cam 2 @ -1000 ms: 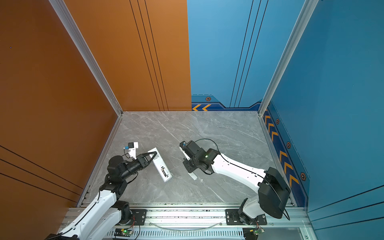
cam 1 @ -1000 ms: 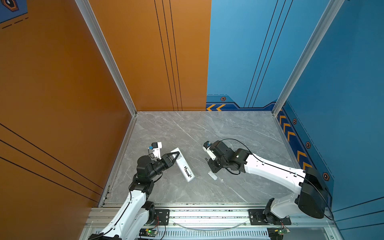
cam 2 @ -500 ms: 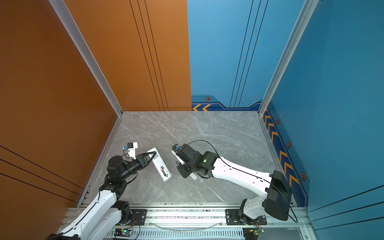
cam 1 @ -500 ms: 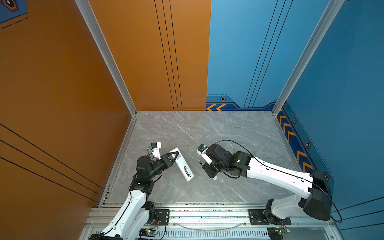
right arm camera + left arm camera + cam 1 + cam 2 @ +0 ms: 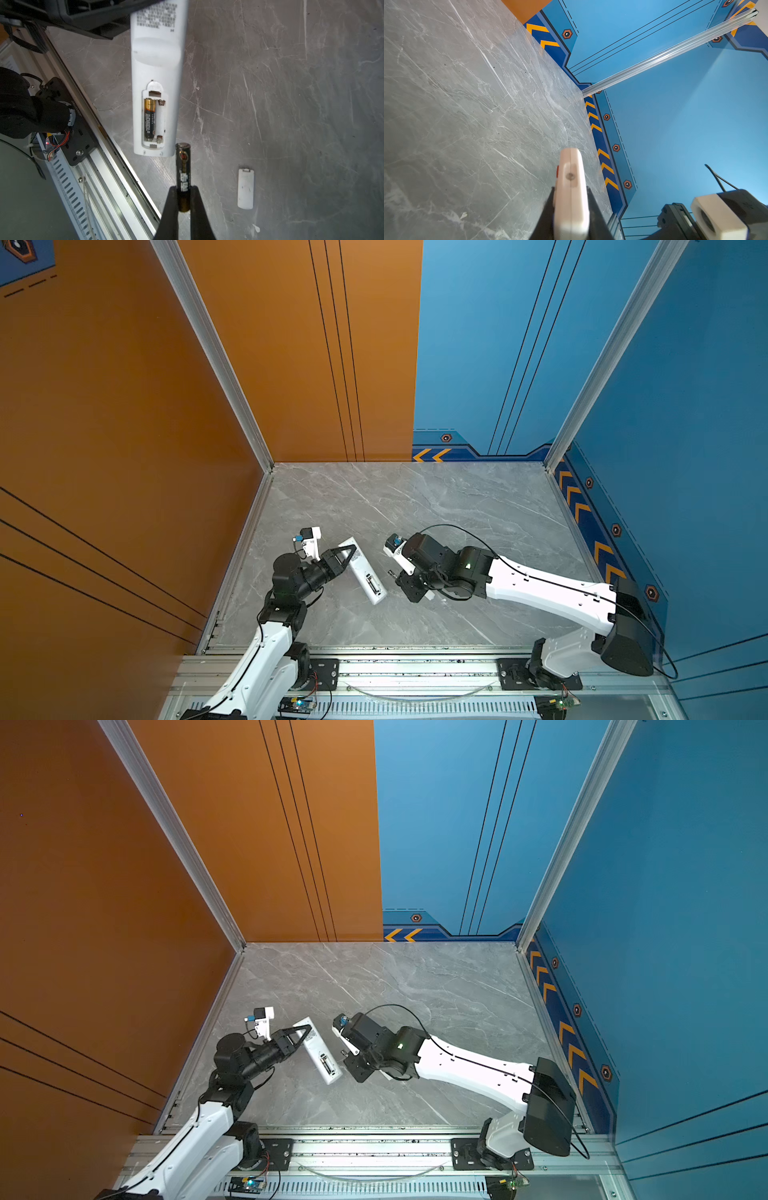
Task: Load the batteries into the remote control
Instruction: 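Carry the battery with the right gripper toward the remote held by the left gripper, then lower the battery into the empty slot beside the first battery with the right gripper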
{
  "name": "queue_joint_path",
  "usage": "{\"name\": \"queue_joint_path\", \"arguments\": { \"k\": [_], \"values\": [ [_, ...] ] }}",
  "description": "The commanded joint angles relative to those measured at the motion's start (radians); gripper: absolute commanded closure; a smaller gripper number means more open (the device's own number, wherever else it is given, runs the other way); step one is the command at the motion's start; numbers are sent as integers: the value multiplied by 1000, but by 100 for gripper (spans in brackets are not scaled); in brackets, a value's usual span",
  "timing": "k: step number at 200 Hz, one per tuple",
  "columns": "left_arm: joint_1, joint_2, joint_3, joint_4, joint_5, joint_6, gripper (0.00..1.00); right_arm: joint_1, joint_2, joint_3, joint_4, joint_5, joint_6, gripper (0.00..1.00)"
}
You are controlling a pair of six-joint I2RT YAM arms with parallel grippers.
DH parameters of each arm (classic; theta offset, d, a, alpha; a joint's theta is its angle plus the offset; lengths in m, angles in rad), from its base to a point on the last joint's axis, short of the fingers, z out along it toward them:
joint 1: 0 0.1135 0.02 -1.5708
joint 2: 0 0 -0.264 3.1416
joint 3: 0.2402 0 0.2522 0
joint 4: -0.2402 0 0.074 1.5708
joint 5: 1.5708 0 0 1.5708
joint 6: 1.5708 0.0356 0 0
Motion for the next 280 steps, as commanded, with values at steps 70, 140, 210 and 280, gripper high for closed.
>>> {"name": "queue_joint_path", "arguments": {
  "k": [70, 140, 210, 280],
  "values": [
    [12, -19, -14, 16, -10, 0, 100, 39, 105, 87, 29, -23, 20, 100],
    [17, -19, -13, 13, -10, 3, 100, 49, 162, 110, 29, -30, 22, 100],
    [18, -19, -17, 13, -10, 2, 100, 53, 191, 116, 29, -21, 26, 100],
    [18, -20, -19, 12, -12, 4, 100, 59, 210, 121, 27, 8, 29, 100]
  ]
}}
